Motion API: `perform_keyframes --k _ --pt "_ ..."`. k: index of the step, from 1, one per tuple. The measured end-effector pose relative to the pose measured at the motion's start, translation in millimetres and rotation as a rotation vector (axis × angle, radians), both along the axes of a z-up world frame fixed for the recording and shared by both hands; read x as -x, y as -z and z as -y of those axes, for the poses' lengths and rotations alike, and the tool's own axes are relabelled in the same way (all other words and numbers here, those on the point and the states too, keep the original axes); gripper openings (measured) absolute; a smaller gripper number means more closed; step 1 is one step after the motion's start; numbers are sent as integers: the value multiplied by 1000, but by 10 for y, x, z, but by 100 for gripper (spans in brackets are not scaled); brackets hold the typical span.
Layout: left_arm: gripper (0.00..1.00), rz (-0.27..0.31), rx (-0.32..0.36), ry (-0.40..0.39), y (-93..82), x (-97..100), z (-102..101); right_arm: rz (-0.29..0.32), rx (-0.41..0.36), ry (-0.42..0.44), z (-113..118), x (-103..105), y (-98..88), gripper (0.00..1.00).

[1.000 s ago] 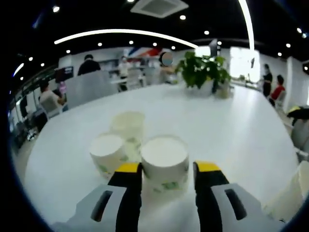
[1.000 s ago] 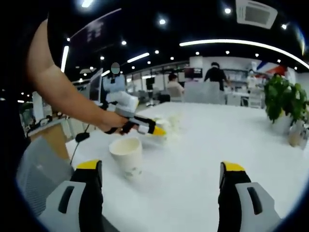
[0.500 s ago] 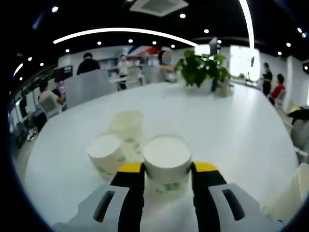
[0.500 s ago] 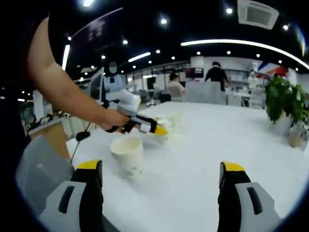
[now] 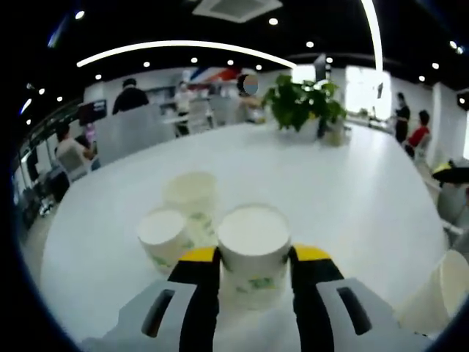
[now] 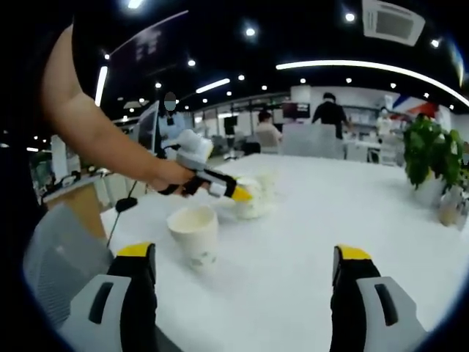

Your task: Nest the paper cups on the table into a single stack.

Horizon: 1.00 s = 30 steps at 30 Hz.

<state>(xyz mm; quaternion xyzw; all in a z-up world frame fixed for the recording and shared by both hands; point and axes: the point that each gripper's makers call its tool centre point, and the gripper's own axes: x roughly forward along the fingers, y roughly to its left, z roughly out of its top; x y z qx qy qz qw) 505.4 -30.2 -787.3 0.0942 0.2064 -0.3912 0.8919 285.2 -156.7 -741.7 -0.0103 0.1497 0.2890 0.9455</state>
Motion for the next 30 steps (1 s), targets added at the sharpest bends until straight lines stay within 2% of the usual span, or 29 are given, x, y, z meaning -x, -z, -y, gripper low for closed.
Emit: perform_keyframes --k 5,13,19,30 --pt "36 -5 7 37 -100 6 41 -2 6 -4 -2 -1 12 99" --pt "35 3 17 47 -299 -28 42 -5 16 -6 0 3 26 99" --pt "35 -18 8 46 -353 -57 -12 -2 27 -13 -10 11 31 100" --pt "35 2 -16 90 -709 -102 -16 -1 50 -26 -15 29 58 100"
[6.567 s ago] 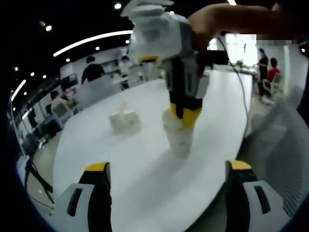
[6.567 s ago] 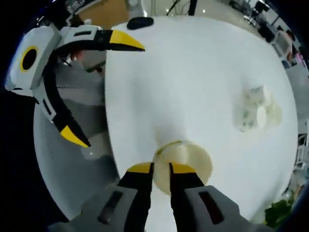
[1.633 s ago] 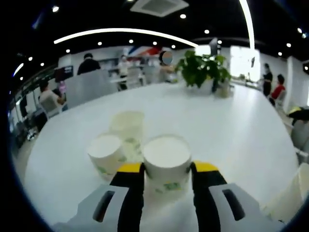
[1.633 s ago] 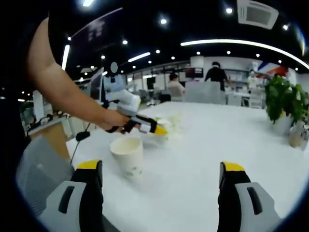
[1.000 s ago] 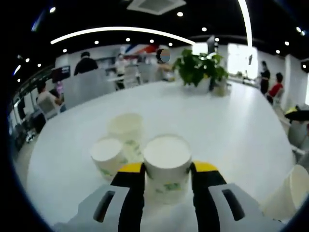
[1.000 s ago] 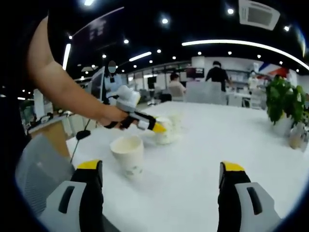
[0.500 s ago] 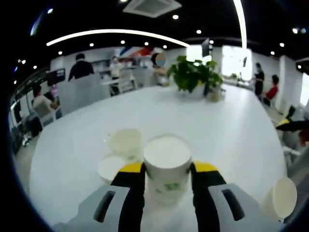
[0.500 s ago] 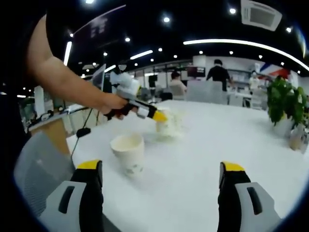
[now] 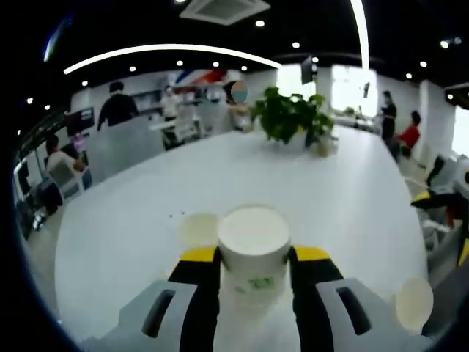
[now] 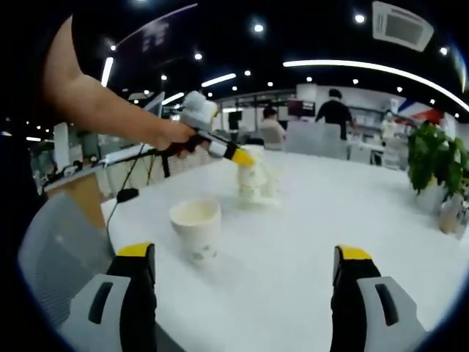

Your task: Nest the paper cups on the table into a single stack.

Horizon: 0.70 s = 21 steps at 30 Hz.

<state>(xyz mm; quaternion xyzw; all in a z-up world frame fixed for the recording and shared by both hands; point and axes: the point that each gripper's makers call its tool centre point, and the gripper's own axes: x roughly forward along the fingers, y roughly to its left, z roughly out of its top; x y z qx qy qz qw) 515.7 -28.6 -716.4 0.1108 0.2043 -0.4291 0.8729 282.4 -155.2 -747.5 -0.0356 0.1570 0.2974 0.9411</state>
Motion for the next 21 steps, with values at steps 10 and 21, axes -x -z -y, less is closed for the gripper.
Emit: perform_keyframes --k 10,21 --pt "35 4 9 21 -328 -69 6 4 4 -5 -7 9 -6 100" --pt "35 10 25 41 -575 -58 44 6 13 -12 -20 18 -5 100"
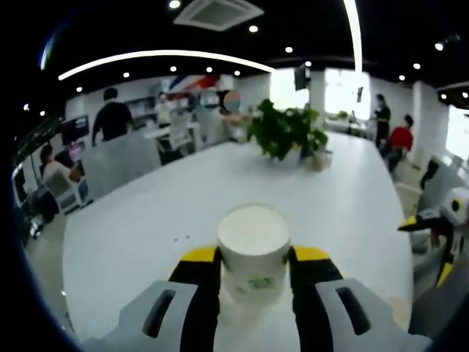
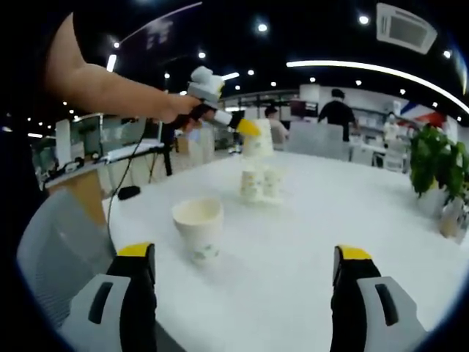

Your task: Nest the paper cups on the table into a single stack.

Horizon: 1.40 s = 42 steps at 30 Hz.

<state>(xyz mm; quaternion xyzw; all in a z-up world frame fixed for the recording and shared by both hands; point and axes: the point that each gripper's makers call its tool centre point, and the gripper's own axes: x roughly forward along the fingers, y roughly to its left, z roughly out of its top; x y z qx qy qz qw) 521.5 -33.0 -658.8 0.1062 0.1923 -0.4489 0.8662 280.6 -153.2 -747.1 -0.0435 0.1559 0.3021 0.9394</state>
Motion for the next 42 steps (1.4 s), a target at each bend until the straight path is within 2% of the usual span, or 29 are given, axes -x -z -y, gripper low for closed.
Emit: perform_keyframes --k 6,15,24,36,42 --pt "35 -7 16 7 -104 7 12 5 1 -2 -8 -5 -12 100" --pt "35 -4 22 19 -166 69 48 9 0 -2 -10 -14 -28 100" --pt "35 0 29 53 -218 266 150 11 -1 -4 -15 -23 -40 100" --pt "35 36 37 110 -445 564 227 16 2 -10 -35 -7 -45 100" --pt "34 26 42 116 -500 658 227 17 3 -17 -51 -12 -47 99"
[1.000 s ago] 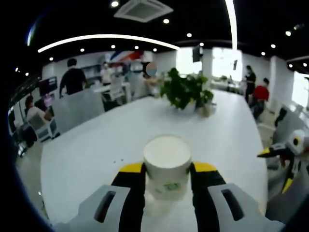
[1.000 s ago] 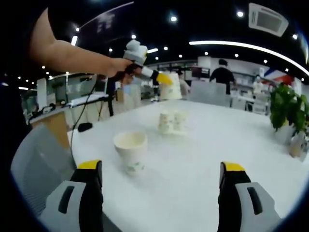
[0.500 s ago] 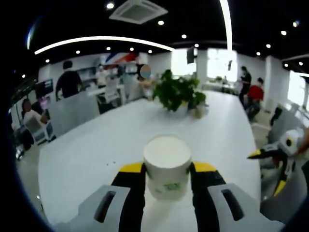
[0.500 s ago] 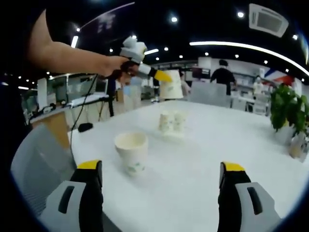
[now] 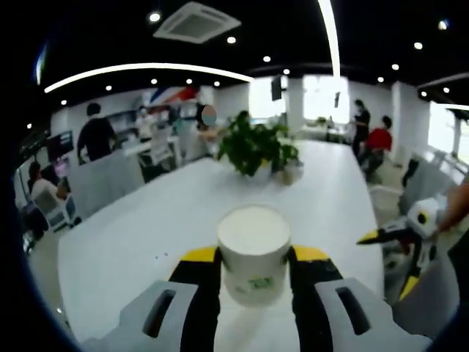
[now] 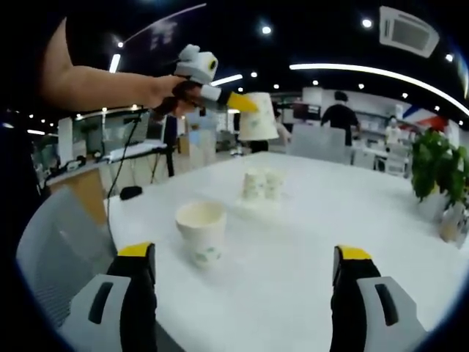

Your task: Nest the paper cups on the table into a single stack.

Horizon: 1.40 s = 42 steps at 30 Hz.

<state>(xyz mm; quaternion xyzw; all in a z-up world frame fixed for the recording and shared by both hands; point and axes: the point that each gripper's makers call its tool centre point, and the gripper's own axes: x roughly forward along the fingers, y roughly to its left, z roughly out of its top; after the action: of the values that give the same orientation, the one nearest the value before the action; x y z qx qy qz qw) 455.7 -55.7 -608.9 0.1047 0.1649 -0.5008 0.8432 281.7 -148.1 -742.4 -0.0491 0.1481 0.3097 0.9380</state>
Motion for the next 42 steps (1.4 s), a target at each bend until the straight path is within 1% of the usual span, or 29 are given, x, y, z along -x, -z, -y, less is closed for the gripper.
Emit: perform_keyframes --k 8,10,14,17,21,25,29,32,36,40,42 --pt "35 -3 30 8 -134 160 -18 -4 -9 3 -1 -32 -14 99" --pt "35 2 27 7 -143 187 -35 -6 -13 6 2 -36 -18 99" --pt "35 -5 27 14 -187 300 -29 -9 -17 6 -7 -44 -18 99" --pt "35 -2 31 28 -236 383 -2 -10 -15 1 -25 -42 -19 98" --pt "35 0 28 37 -263 445 24 -8 -11 -7 -43 -44 -19 98" --pt "35 4 27 47 -294 550 55 -5 -8 -14 -59 -51 -22 98" --pt "35 8 27 51 -306 645 52 -5 -5 -20 -75 -45 -21 98" --pt "35 19 8 51 -286 715 25 -7 -5 -21 -81 -43 -18 98" --pt "35 10 -1 57 -242 806 1 -1 0 -24 -92 -37 -24 96" --pt "35 -3 10 46 -223 868 -13 3 4 -30 -108 -26 -21 96" --pt "35 7 -4 46 -208 901 -10 5 4 -31 -112 -21 -26 95"
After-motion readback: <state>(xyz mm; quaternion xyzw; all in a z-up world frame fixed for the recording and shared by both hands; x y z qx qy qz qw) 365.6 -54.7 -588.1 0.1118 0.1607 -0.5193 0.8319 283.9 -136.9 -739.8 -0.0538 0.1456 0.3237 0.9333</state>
